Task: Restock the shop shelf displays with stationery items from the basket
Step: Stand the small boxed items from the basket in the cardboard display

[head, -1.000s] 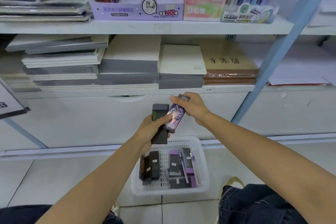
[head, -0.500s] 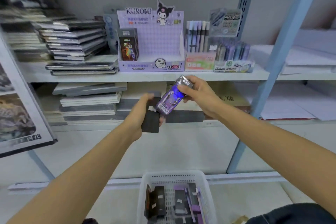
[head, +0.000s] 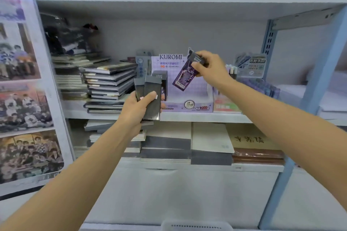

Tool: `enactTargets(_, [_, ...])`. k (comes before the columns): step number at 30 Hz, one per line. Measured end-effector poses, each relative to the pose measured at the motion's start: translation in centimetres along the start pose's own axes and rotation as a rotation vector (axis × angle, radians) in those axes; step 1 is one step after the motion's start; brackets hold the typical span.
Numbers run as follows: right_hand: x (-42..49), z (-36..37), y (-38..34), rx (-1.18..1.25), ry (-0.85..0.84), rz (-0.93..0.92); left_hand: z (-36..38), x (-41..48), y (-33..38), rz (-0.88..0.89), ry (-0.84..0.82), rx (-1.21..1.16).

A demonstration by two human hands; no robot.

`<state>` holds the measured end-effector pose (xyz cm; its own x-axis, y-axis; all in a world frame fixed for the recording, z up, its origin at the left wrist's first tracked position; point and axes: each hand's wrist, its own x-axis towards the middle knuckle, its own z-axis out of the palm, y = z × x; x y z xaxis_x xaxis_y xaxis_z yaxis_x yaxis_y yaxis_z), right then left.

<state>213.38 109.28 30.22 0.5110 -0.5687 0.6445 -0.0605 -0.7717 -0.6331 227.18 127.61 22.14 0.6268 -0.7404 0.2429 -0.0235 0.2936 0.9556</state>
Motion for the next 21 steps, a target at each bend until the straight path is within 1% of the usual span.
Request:
enactTargets(4, [1.8,1.9,0.8,-0.188,-0.081,-0.055,-0.3,1.9,-0.1,0.041,0.031,-0.05])
enactTargets(8, [2.9,3.6,1.7,-0.275,-0.109,-0.097,-0.6,3.8,-0.5,0.05,0.052,-0.077])
enactTargets(11, [3.2,4.6,2.4,-0.356,-0.179,-0.155,-0.7,4.6,-0.9,0.064,0.048,-0.07])
enactTargets(17, [4.3,4.8,2.9,-0.409,-0.293,-0.185,-0.9,5.4,-1.7,0.068,0.039,-0.068])
enactTargets(21, [4.2,5.6,3.0,-0.404,-0.27,-0.212,-0.9,5.5,-2.0,0.063,0.033,-0.07])
